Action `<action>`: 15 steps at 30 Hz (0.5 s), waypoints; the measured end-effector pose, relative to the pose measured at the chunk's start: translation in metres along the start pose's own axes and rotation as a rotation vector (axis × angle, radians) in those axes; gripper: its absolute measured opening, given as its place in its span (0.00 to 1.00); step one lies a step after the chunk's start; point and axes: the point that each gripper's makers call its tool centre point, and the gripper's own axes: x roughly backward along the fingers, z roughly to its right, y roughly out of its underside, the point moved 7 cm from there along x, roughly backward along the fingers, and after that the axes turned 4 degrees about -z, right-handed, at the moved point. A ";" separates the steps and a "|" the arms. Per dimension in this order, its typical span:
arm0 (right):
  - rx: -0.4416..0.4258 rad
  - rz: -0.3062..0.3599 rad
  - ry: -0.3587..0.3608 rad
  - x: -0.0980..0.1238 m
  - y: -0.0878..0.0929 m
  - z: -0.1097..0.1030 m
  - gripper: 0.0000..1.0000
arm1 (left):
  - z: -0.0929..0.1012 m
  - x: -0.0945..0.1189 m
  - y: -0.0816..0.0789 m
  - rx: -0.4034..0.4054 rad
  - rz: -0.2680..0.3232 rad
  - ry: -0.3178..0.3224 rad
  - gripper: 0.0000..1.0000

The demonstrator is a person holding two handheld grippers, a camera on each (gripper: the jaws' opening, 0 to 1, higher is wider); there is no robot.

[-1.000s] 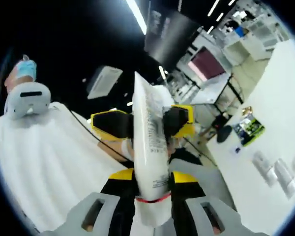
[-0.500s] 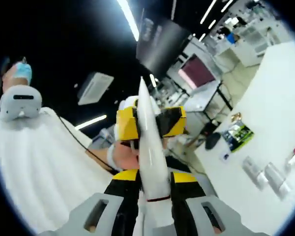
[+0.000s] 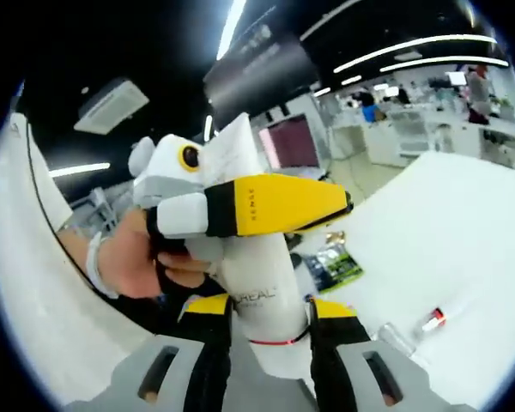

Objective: Arrange the skincare products in the storage area until every visible bottle or jar stands upright without overlapping.

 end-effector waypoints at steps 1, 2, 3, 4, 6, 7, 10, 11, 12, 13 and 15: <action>0.013 -0.004 0.014 -0.001 0.000 0.000 0.35 | -0.001 0.000 0.000 0.007 0.008 -0.010 0.11; 0.025 -0.009 0.021 -0.002 0.000 0.000 0.35 | -0.002 0.000 0.000 0.023 0.014 -0.019 0.11; 0.046 -0.020 0.034 -0.003 0.000 0.001 0.35 | -0.003 0.000 0.000 0.033 0.021 -0.022 0.11; 0.051 -0.027 0.037 -0.004 0.001 0.000 0.35 | -0.004 -0.001 0.001 0.035 0.020 -0.020 0.11; 0.078 -0.058 0.045 -0.006 0.004 -0.001 0.36 | -0.004 0.000 0.003 0.041 0.022 -0.034 0.11; 0.083 -0.063 0.050 -0.006 0.005 -0.001 0.35 | -0.003 0.000 0.005 0.046 0.023 -0.038 0.11; 0.083 -0.074 0.064 -0.009 0.008 -0.001 0.35 | -0.004 0.002 0.009 0.061 0.033 -0.063 0.11; 0.083 -0.077 0.070 -0.009 0.009 -0.001 0.35 | -0.005 0.003 0.010 0.072 0.036 -0.073 0.11; 0.094 -0.082 0.082 -0.010 0.010 -0.002 0.35 | -0.007 0.003 0.011 0.091 0.041 -0.084 0.11; 0.102 -0.087 0.091 -0.010 0.010 -0.002 0.35 | -0.009 0.003 0.012 0.104 0.043 -0.094 0.11; 0.117 -0.099 0.110 -0.012 0.012 -0.003 0.35 | -0.012 0.004 0.014 0.142 0.050 -0.120 0.11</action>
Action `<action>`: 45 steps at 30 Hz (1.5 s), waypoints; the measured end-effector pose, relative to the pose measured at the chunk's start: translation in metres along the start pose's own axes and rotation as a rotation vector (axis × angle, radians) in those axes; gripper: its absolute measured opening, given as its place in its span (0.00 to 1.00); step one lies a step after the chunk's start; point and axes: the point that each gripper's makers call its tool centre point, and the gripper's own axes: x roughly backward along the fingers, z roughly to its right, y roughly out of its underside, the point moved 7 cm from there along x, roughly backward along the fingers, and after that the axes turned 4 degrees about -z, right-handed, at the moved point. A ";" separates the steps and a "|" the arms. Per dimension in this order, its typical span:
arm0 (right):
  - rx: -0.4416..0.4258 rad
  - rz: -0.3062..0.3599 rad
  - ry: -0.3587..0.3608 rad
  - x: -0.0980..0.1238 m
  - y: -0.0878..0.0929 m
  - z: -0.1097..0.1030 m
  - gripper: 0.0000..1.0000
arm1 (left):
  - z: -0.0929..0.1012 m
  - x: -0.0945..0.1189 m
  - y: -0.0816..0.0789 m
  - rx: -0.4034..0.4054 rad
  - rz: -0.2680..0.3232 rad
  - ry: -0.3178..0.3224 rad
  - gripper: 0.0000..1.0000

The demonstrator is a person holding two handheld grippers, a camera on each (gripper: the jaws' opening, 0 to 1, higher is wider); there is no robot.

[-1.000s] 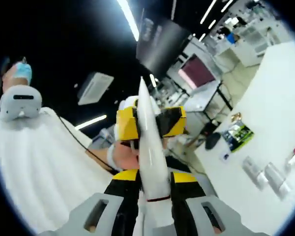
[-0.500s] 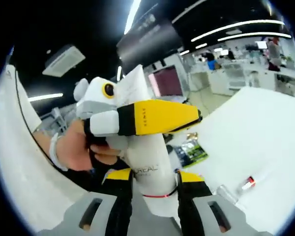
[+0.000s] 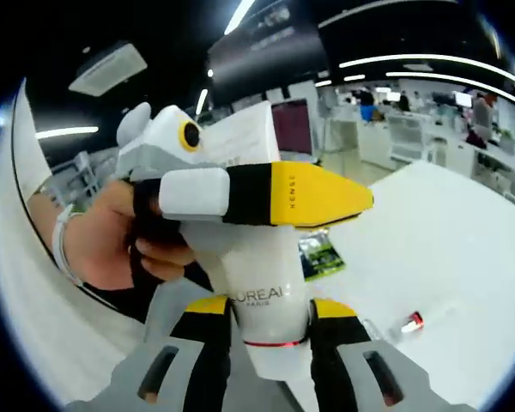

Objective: Arrange the skincare products in the storage area until every visible bottle or jar stands upright without overlapping.

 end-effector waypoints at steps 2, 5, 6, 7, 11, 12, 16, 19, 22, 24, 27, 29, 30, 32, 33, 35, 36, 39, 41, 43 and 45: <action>0.031 -0.023 0.027 -0.002 0.002 -0.001 0.35 | -0.001 0.000 0.002 0.022 0.006 -0.018 0.11; 0.081 -0.064 0.058 -0.004 0.004 -0.002 0.35 | 0.001 -0.001 0.005 0.012 0.003 -0.031 0.11; 0.078 -0.076 0.065 -0.005 0.005 -0.002 0.34 | 0.002 -0.002 0.006 0.016 0.000 -0.027 0.12; 0.078 -0.079 0.061 -0.004 0.006 -0.002 0.34 | 0.003 -0.002 0.006 0.022 -0.008 -0.026 0.12; 0.096 -0.055 0.057 0.001 0.007 -0.001 0.29 | 0.002 0.001 0.006 0.047 0.002 -0.021 0.12; 0.110 -0.059 0.060 0.001 0.006 -0.002 0.29 | 0.002 0.001 0.006 0.058 0.003 -0.018 0.12; 0.114 -0.067 0.052 0.002 0.008 -0.001 0.27 | 0.001 0.002 0.009 0.095 0.001 -0.011 0.13; 0.104 -0.073 0.041 0.004 0.010 0.000 0.27 | 0.002 0.001 0.011 0.109 -0.025 0.009 0.14; 0.096 -0.070 0.046 0.007 0.012 0.002 0.26 | 0.004 0.000 0.012 0.111 -0.035 0.039 0.16; 0.088 -0.068 0.062 0.010 0.013 0.006 0.26 | 0.005 0.001 0.012 0.103 -0.046 0.054 0.16; 0.058 -0.057 0.052 0.013 0.014 0.009 0.26 | 0.007 0.000 0.012 0.089 -0.054 0.077 0.17; 0.054 -0.048 0.056 0.013 0.014 0.008 0.26 | 0.009 -0.001 0.011 0.077 -0.056 0.085 0.17; 0.051 -0.047 0.058 0.013 0.014 0.009 0.26 | 0.009 -0.002 0.011 0.069 -0.065 0.089 0.18; 0.046 -0.041 0.059 0.013 0.013 0.010 0.26 | 0.009 -0.003 0.010 0.051 -0.070 0.093 0.18; 0.040 -0.038 0.059 0.013 0.013 0.010 0.26 | 0.009 -0.003 0.009 0.048 -0.072 0.096 0.18; 0.037 -0.032 0.064 0.013 0.012 0.010 0.26 | 0.010 -0.002 0.007 0.040 -0.072 0.106 0.19; 0.037 -0.031 0.066 0.013 0.012 0.011 0.26 | 0.010 -0.002 0.006 0.036 -0.074 0.110 0.21; 0.027 -0.033 0.073 0.013 0.012 0.015 0.26 | 0.011 -0.002 0.005 0.022 -0.083 0.121 0.26; 0.023 -0.030 0.078 0.013 0.012 0.017 0.26 | 0.011 -0.002 0.005 0.010 -0.081 0.122 0.26; 0.021 -0.029 0.083 0.013 0.011 0.018 0.26 | 0.011 -0.003 0.005 0.010 -0.080 0.122 0.26; 0.007 -0.022 0.088 0.014 0.010 0.021 0.26 | 0.010 -0.002 0.004 0.009 -0.084 0.122 0.26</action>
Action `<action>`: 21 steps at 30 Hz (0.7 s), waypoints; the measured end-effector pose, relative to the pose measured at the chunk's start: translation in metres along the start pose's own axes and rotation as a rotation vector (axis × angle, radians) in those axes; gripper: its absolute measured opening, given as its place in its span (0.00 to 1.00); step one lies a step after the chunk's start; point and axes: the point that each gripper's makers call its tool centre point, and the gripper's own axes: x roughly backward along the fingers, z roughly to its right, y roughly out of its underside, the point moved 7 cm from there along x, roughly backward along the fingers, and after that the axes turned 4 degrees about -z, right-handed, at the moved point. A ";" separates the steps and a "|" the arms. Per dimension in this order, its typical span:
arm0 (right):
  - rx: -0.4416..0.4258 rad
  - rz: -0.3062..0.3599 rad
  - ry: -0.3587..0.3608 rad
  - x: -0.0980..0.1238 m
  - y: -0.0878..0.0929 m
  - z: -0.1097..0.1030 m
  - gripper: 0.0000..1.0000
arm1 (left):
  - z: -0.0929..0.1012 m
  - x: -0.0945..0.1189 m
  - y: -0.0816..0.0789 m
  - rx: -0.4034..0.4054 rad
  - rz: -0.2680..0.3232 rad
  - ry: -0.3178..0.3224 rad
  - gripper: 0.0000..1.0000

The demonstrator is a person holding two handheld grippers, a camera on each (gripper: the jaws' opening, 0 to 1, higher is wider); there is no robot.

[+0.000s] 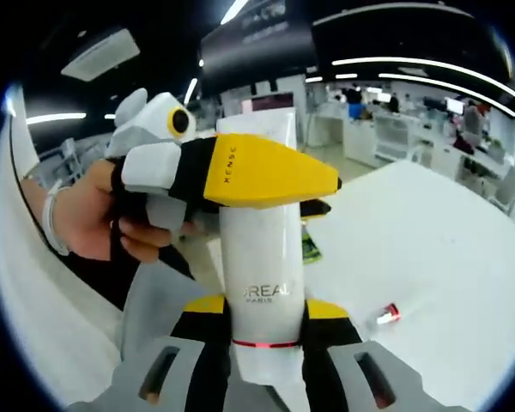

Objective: Arrange the skincare products in the storage area until every visible bottle or jar stands upright without overlapping.

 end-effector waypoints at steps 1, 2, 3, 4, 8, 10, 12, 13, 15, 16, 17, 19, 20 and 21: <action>-0.017 0.008 -0.002 0.000 0.000 0.001 0.26 | 0.000 0.000 0.000 -0.009 -0.004 0.000 0.26; -0.031 0.014 -0.002 0.001 0.000 0.002 0.26 | 0.000 0.001 0.000 -0.019 -0.010 -0.001 0.26; -0.044 0.021 -0.003 0.001 0.000 0.004 0.26 | 0.000 0.002 0.000 -0.026 -0.016 -0.001 0.25; -0.044 0.021 0.001 0.002 0.000 0.005 0.26 | 0.001 0.002 0.000 -0.028 -0.018 -0.002 0.25; -0.046 0.026 0.022 0.005 0.000 0.008 0.26 | 0.001 0.005 0.002 -0.025 -0.024 0.001 0.22; -0.056 0.031 0.023 0.005 0.000 0.007 0.26 | 0.001 0.005 0.003 -0.022 -0.024 0.001 0.21; -0.061 0.034 0.028 0.006 0.001 0.007 0.26 | 0.001 0.004 0.003 -0.022 -0.025 0.000 0.20; -0.062 0.034 0.030 0.006 0.001 0.007 0.26 | 0.001 0.004 0.004 -0.018 -0.025 -0.001 0.19; -0.075 0.039 0.022 0.006 0.000 0.005 0.26 | -0.001 0.006 0.003 -0.023 -0.019 -0.018 0.14; -0.070 0.042 0.029 0.008 -0.001 0.003 0.26 | 0.001 0.006 0.002 -0.023 -0.022 -0.005 0.13; -0.067 0.042 0.031 0.007 -0.001 0.002 0.26 | 0.001 0.006 0.002 -0.030 -0.026 -0.002 0.13; -0.063 0.047 0.038 0.007 -0.001 0.002 0.26 | 0.003 0.007 0.000 -0.063 -0.030 -0.017 0.12; -0.064 0.048 0.038 0.006 -0.002 0.002 0.27 | 0.004 0.007 0.000 -0.066 -0.030 -0.014 0.12; -0.068 0.052 0.039 0.006 -0.003 0.002 0.27 | 0.005 0.007 -0.001 -0.074 -0.028 -0.014 0.12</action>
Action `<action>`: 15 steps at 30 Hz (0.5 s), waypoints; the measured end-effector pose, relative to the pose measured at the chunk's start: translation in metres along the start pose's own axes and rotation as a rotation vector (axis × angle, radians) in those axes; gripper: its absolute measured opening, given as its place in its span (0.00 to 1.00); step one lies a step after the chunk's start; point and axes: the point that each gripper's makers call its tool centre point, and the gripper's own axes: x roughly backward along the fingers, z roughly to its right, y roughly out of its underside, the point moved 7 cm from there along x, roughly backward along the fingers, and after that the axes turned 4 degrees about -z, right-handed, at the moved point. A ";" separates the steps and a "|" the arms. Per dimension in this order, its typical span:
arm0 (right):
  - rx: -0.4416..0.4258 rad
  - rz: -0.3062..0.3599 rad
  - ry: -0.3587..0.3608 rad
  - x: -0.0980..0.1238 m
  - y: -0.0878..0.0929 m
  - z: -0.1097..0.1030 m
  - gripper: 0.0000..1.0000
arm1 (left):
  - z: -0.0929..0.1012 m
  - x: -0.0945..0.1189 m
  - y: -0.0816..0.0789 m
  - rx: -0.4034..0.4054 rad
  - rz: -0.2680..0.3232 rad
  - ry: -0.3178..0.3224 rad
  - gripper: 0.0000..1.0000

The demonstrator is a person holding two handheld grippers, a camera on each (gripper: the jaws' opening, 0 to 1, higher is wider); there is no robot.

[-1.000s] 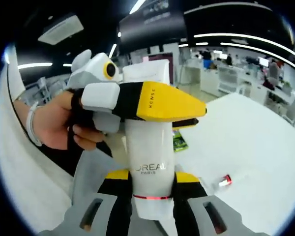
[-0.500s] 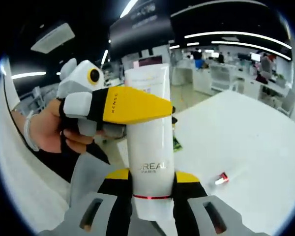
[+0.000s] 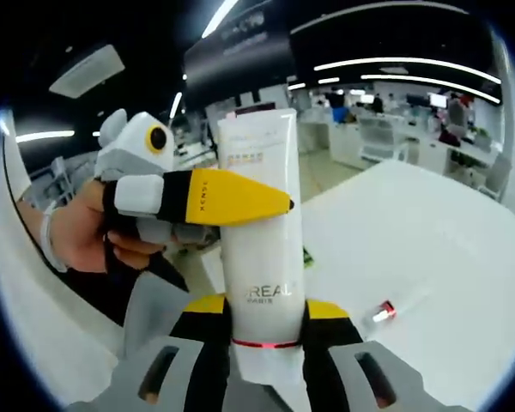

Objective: Arrange the skincare products in the storage area until every visible bottle or jar stands upright without overlapping.

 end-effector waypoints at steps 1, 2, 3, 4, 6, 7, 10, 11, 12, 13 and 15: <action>0.000 0.003 0.000 0.000 -0.001 0.000 0.27 | 0.000 0.000 -0.001 -0.010 0.005 -0.007 0.11; 0.001 0.002 0.001 0.000 -0.001 0.000 0.27 | 0.000 0.001 -0.001 -0.010 0.005 -0.005 0.11; 0.000 0.002 0.001 0.000 -0.001 0.000 0.28 | 0.000 0.001 -0.001 -0.008 0.006 -0.005 0.11; -0.003 0.002 0.000 -0.001 -0.001 0.000 0.28 | 0.001 0.001 -0.001 -0.016 0.007 -0.006 0.10; -0.013 -0.006 -0.011 -0.003 0.001 -0.001 0.28 | 0.002 0.001 0.001 -0.045 -0.015 -0.005 0.10; -0.017 -0.005 -0.013 -0.003 0.002 -0.002 0.28 | 0.003 0.001 0.001 -0.055 -0.018 -0.004 0.09; -0.018 -0.007 -0.025 -0.005 0.004 -0.004 0.29 | 0.005 0.003 0.003 -0.093 -0.035 -0.001 0.09; -0.028 -0.012 -0.044 -0.005 0.005 -0.004 0.29 | 0.005 0.003 0.003 -0.093 -0.035 -0.003 0.09; -0.023 -0.010 -0.050 -0.005 0.005 -0.005 0.29 | 0.004 0.005 0.004 -0.094 -0.032 0.000 0.09; -0.015 -0.008 -0.062 -0.005 0.004 -0.004 0.29 | 0.003 0.006 0.003 -0.094 -0.027 0.001 0.08; -0.003 -0.017 -0.098 -0.005 0.002 -0.008 0.33 | 0.002 0.008 0.003 -0.098 -0.025 -0.001 0.08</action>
